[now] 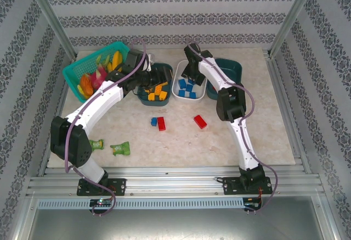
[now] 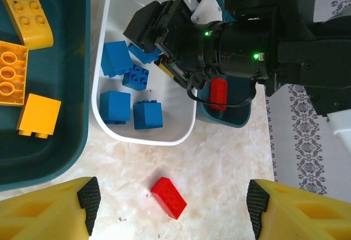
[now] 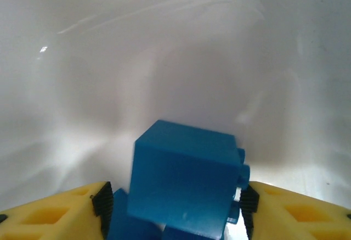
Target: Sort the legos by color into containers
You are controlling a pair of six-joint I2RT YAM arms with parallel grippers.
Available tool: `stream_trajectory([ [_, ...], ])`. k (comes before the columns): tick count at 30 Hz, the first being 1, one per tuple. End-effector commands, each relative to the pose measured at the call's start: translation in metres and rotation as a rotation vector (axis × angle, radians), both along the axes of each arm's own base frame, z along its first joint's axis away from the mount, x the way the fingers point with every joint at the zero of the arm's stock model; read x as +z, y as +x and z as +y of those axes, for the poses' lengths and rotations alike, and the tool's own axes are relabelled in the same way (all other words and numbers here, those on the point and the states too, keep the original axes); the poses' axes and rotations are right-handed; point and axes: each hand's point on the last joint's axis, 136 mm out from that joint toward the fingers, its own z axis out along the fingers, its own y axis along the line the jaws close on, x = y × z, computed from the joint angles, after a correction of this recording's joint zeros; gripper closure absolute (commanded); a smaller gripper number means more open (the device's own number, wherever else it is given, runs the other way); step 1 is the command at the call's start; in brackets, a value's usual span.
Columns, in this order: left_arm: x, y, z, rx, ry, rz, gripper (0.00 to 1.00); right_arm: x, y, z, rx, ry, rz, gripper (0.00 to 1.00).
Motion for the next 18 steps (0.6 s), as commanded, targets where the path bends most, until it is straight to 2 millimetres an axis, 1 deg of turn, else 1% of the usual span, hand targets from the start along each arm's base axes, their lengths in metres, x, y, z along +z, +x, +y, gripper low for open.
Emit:
stream_trajectory([
  [1, 0.017, -0.012, -0.005, -0.045, -0.001, -0.044, 0.26, 0.096, 0.002, 0.008, 0.032, 0.037, -0.166, 0.31],
  [3, 0.014, -0.019, -0.002, -0.050, 0.003, -0.032, 0.26, 0.129, -0.005, 0.006, 0.057, 0.029, -0.219, 0.29],
  [5, 0.011, -0.031, 0.001, -0.058, 0.001, -0.021, 0.26, 0.154, -0.018, 0.003, 0.104, 0.004, -0.262, 0.28],
  [6, 0.009, -0.039, 0.003, -0.062, -0.002, -0.016, 0.27, 0.167, -0.027, 0.003, 0.146, -0.012, -0.290, 0.27],
  [8, 0.006, -0.054, 0.007, -0.067, -0.008, -0.010, 0.26, 0.183, -0.049, 0.003, 0.250, -0.044, -0.333, 0.26],
  [9, 0.003, -0.063, 0.009, -0.073, -0.010, -0.008, 0.26, 0.186, -0.064, 0.005, 0.321, -0.064, -0.343, 0.25],
  [11, -0.001, -0.080, 0.014, -0.079, -0.011, -0.010, 0.26, 0.183, -0.095, 0.005, 0.445, -0.089, -0.332, 0.24],
  [13, -0.013, -0.098, 0.019, -0.080, -0.011, 0.004, 0.26, 0.167, -0.133, 0.004, 0.573, -0.080, -0.296, 0.24],
  [14, -0.018, -0.105, 0.021, -0.080, -0.011, 0.012, 0.26, 0.161, -0.149, 0.001, 0.616, -0.083, -0.282, 0.24],
  [16, -0.032, -0.122, 0.025, -0.078, -0.013, 0.027, 0.25, 0.139, -0.185, -0.009, 0.700, -0.098, -0.227, 0.22],
  [18, -0.044, -0.134, 0.029, -0.065, -0.017, 0.043, 0.25, 0.115, -0.213, -0.021, 0.730, -0.100, -0.137, 0.21],
])
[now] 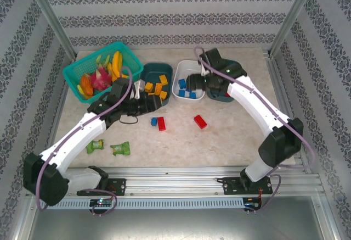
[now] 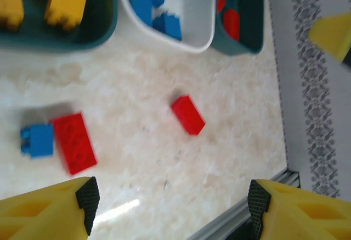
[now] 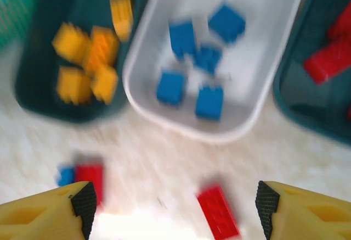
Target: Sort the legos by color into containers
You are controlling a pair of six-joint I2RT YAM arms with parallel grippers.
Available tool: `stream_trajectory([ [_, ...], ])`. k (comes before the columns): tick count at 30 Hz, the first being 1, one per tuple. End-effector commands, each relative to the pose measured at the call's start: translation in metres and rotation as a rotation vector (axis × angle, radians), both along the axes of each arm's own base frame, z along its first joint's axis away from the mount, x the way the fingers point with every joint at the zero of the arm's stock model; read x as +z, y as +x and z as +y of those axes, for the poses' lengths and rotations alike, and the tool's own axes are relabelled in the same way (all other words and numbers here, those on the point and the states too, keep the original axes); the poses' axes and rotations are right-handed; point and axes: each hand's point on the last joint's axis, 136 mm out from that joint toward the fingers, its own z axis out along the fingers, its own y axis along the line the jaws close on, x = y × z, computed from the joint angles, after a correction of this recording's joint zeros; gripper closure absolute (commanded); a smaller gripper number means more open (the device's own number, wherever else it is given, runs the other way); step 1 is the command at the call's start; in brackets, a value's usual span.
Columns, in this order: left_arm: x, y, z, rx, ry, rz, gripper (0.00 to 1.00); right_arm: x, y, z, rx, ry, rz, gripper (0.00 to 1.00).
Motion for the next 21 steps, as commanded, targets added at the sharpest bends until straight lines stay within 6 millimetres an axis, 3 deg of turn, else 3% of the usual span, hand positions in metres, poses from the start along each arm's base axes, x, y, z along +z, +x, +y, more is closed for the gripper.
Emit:
stream_trajectory([
  [1, -0.015, -0.018, 0.001, 0.008, -0.017, 0.005, 0.25, -0.056, -0.042, -0.014, 0.143, -0.090, 0.154, 0.21],
  [4, -0.033, -0.032, 0.004, 0.011, -0.020, 0.023, 0.25, -0.086, -0.065, -0.020, 0.143, -0.092, 0.254, 0.21],
  [8, -0.049, -0.044, -0.001, -0.004, -0.044, 0.045, 0.25, -0.114, -0.077, -0.018, 0.157, -0.120, 0.334, 0.21],
  [14, -0.063, -0.058, -0.005, -0.019, -0.049, 0.076, 0.25, -0.148, -0.076, -0.017, 0.164, -0.163, 0.390, 0.21],
  [21, -0.063, -0.064, 0.001, 0.009, -0.051, 0.076, 0.24, -0.175, -0.068, -0.016, 0.180, -0.214, 0.439, 0.27],
])
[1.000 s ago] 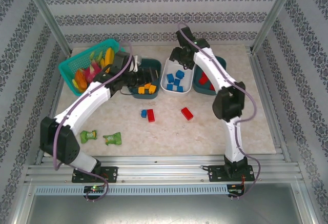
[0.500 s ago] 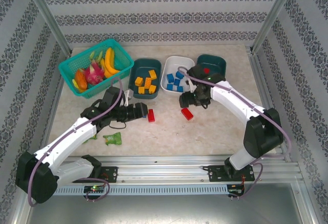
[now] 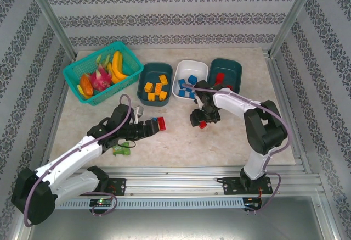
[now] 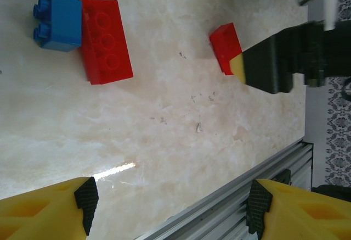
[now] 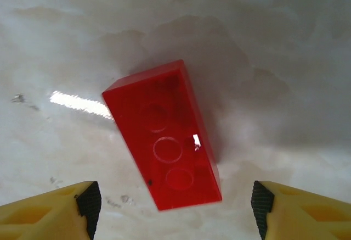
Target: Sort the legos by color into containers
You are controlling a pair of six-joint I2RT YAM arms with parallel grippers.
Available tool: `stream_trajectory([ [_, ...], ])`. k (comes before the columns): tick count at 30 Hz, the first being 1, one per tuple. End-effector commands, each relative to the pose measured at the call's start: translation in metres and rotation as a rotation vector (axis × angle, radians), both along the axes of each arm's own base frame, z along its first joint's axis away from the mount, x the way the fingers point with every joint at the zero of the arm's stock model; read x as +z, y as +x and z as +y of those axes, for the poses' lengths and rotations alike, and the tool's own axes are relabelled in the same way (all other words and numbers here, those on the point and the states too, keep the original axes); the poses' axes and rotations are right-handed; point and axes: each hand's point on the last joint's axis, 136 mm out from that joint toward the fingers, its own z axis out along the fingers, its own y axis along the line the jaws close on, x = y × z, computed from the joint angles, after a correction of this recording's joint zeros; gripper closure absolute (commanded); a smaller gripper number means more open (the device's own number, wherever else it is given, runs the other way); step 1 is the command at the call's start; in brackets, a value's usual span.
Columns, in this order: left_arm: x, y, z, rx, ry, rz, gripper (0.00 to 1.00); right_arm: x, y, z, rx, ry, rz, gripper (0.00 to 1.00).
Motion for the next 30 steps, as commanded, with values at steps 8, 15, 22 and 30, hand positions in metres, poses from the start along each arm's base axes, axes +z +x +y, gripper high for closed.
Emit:
stream_trajectory([
  [8, 0.010, -0.001, 0.000, 0.021, -0.014, -0.034, 0.24, -0.020, 0.012, 0.010, 0.033, -0.035, 0.005, 0.48],
  [15, 0.012, -0.001, 0.001, 0.019, -0.010, -0.037, 0.24, -0.018, 0.011, 0.018, 0.049, -0.037, -0.015, 0.65],
  [22, 0.046, 0.017, -0.010, -0.004, 0.007, -0.084, 0.24, 0.050, 0.023, 0.006, -0.026, -0.027, -0.188, 0.70],
  [30, 0.093, 0.078, -0.057, -0.051, -0.030, -0.148, 0.24, 0.114, 0.082, -0.058, -0.313, -0.012, -0.340, 0.74],
])
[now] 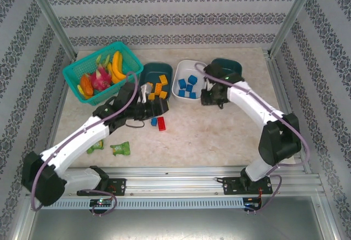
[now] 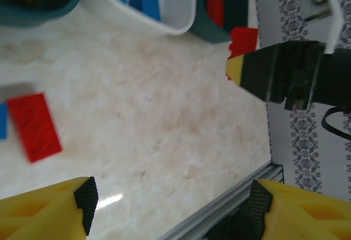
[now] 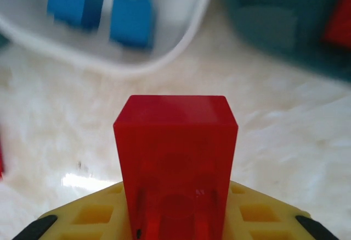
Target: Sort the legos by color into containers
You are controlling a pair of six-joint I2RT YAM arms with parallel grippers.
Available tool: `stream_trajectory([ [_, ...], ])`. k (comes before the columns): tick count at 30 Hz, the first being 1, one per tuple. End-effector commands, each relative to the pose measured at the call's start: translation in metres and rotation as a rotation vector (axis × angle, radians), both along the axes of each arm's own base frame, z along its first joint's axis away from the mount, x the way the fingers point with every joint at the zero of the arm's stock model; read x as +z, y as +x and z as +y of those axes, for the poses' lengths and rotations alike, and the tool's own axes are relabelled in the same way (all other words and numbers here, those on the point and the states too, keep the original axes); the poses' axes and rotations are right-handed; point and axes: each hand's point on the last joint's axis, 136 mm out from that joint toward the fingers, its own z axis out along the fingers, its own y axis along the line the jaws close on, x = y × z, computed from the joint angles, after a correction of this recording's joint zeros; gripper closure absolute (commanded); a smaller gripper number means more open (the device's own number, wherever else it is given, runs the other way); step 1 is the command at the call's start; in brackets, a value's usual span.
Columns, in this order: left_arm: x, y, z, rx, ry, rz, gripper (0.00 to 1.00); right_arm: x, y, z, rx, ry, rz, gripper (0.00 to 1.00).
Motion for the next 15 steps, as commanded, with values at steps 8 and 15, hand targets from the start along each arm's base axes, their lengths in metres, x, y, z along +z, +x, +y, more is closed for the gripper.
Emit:
stream_trajectory([
  [8, 0.025, 0.081, -0.073, -0.102, -0.039, -0.056, 0.25, -0.014, 0.099, -0.094, -0.343, -0.091, 0.052, 0.75],
  [15, 0.033, 0.131, -0.109, -0.149, -0.020, -0.074, 0.25, -0.040, 0.148, -0.128, -0.415, -0.121, 0.102, 0.74],
])
